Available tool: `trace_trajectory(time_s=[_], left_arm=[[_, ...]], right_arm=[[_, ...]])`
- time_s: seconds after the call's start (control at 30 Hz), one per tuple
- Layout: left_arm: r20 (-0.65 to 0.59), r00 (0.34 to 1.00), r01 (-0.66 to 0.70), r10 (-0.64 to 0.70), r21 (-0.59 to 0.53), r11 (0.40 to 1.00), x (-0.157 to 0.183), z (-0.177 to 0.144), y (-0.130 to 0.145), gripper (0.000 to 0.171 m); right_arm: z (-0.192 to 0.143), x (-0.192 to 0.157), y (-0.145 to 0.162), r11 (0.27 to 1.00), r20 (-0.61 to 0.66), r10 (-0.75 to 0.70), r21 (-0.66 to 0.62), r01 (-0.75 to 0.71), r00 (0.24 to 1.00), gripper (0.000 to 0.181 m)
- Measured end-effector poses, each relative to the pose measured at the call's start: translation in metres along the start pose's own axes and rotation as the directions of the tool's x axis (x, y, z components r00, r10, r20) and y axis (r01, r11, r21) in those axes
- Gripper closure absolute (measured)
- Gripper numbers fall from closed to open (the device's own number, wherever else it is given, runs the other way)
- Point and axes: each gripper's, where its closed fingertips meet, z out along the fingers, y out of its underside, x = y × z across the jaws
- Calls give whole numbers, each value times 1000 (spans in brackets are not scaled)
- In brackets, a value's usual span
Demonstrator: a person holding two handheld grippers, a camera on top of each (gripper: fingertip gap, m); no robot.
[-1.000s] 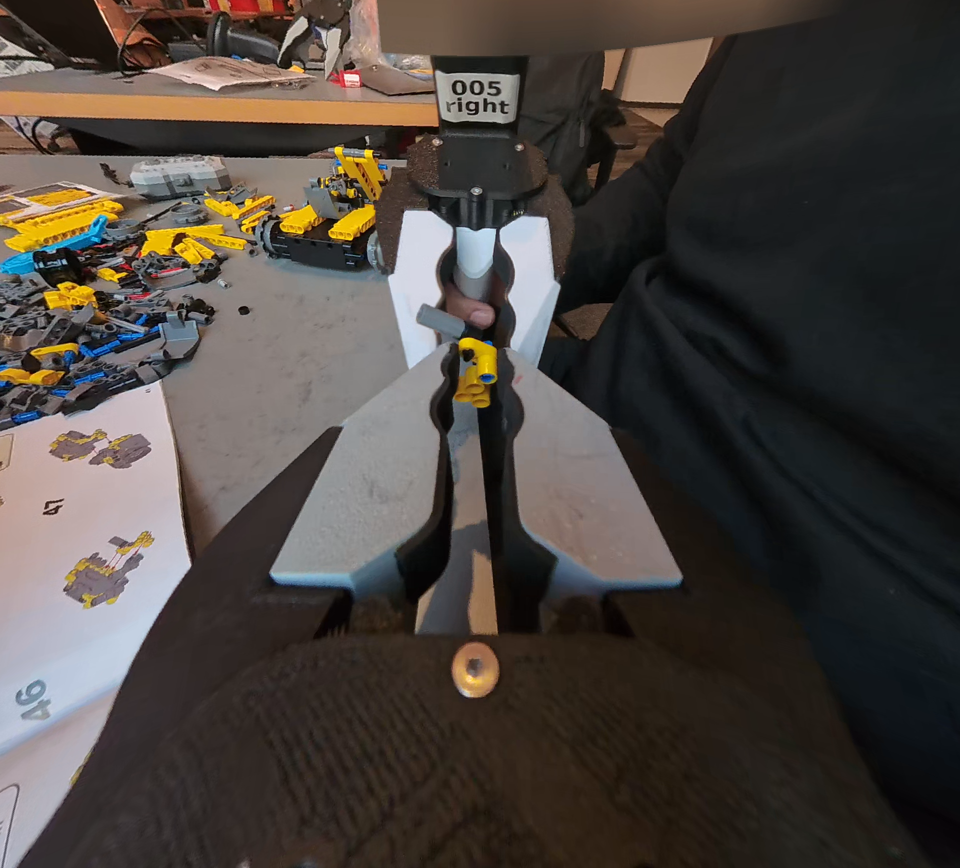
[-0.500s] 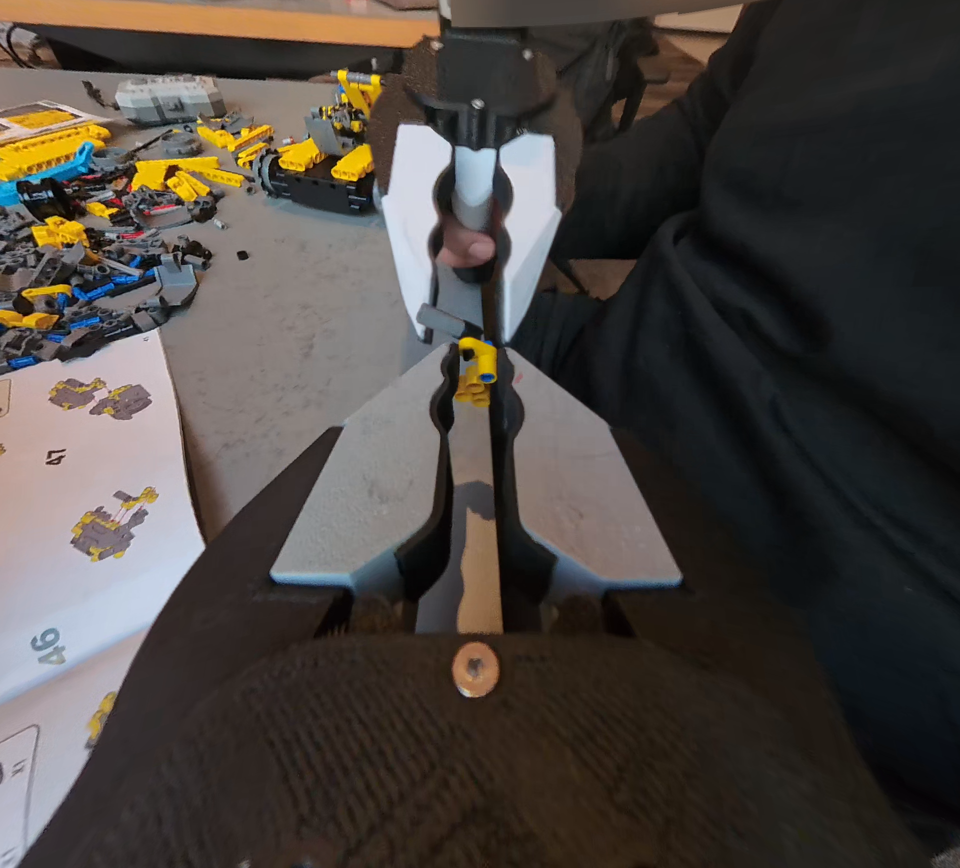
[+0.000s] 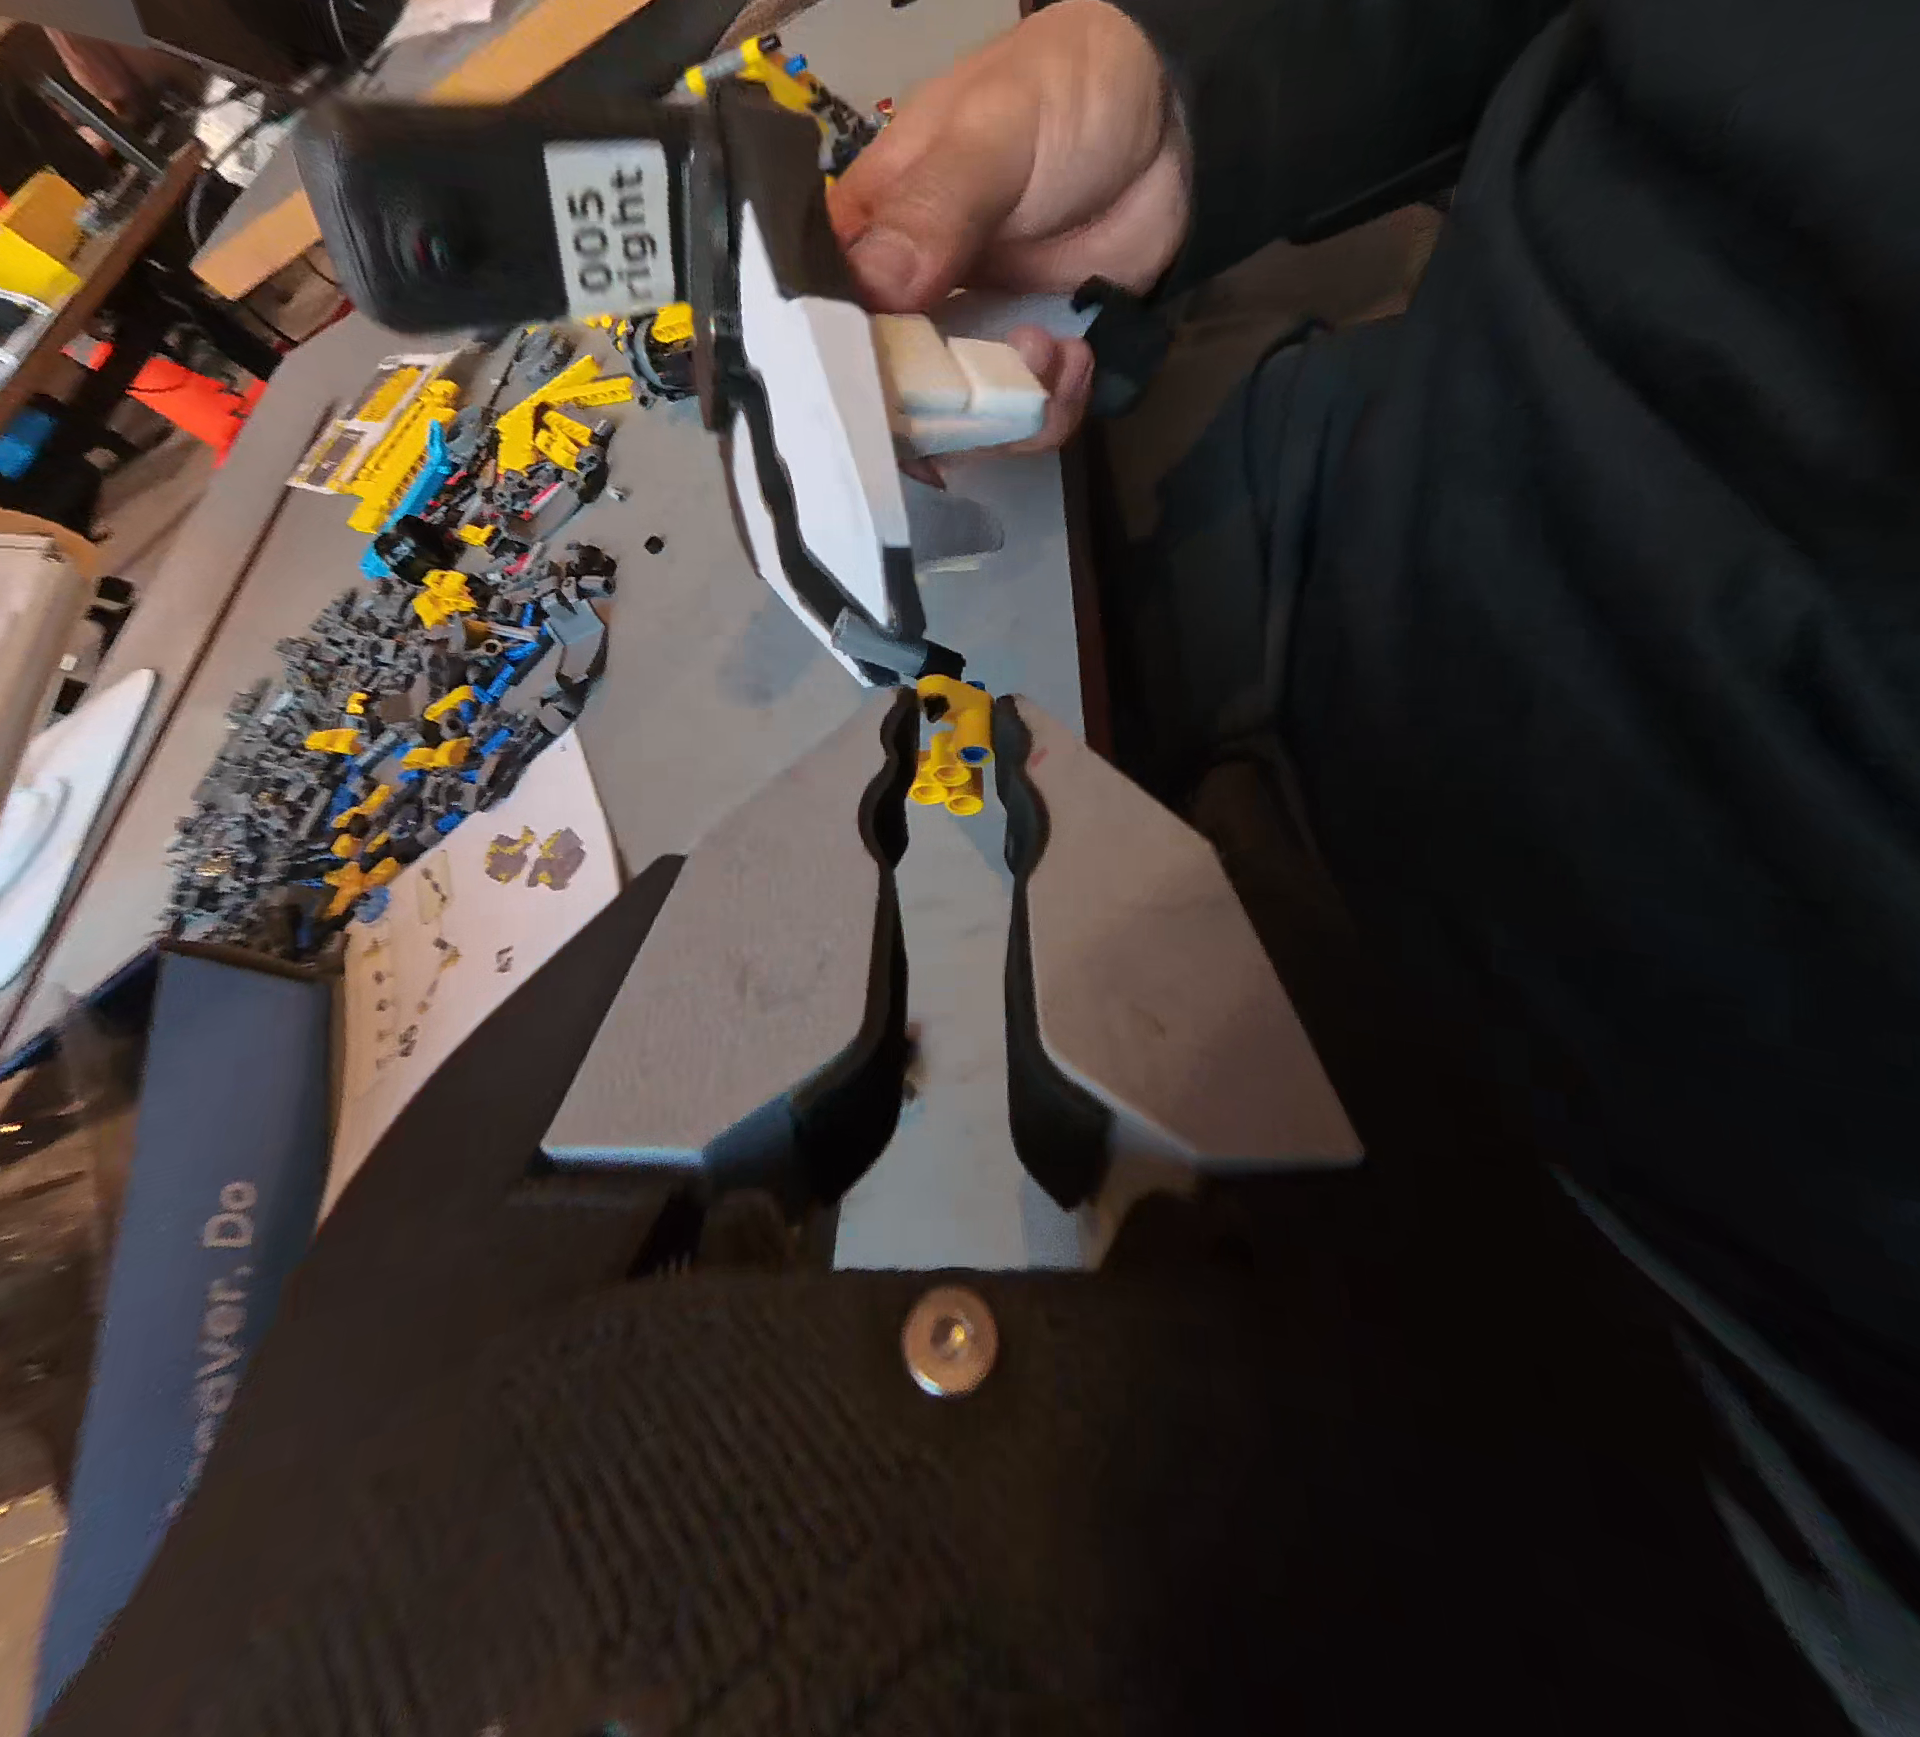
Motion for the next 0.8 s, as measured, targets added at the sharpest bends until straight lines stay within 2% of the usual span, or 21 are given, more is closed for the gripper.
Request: trace_trajectory(time_s=[0.1,0.2,0.33,0.47,0.53,0.6,0.63,0.67,0.7,0.8], left_arm=[[30,997,-65,67,-54,996,0,0,1,160],[49,993,-105,109,-85,991,-1,0,0,160],[59,990,-121,127,-98,988,-3,-2,-1,160],[55,996,-70,75,-76,995,-4,-3,-2,160],[-22,992,121,-121,-7,993,-5,-2,-2,160],[-167,930,346,-327,101,933,-5,-6,-13,161],[-245,888,431,-388,154,889,-5,-10,-21,160],[-321,849,494,-419,202,846,-4,-15,-29,160],[-401,809,543,-429,233,807,-1,-21,-37,160],[-551,719,650,-424,315,692,-5,-37,-53,160]], right_arm=[[-1,-1,0,989,82,143,21,-145,986,174],[-1,-2,-2,972,135,227,32,-233,964,177],[-1,-4,-5,947,189,304,49,-318,934,173],[-1,-4,-7,927,234,346,67,-370,909,174],[-1,-2,-9,953,173,276,81,-293,946,175],[-3,-7,-13,985,90,147,73,-154,985,174],[-5,-10,-17,996,42,69,61,-72,997,164],[-7,-13,-20,999,-15,-16,47,17,1000,144],[-9,-17,-24,993,-70,-108,30,110,992,134],[-7,-44,-34,923,-122,-384,-19,385,915,125]])
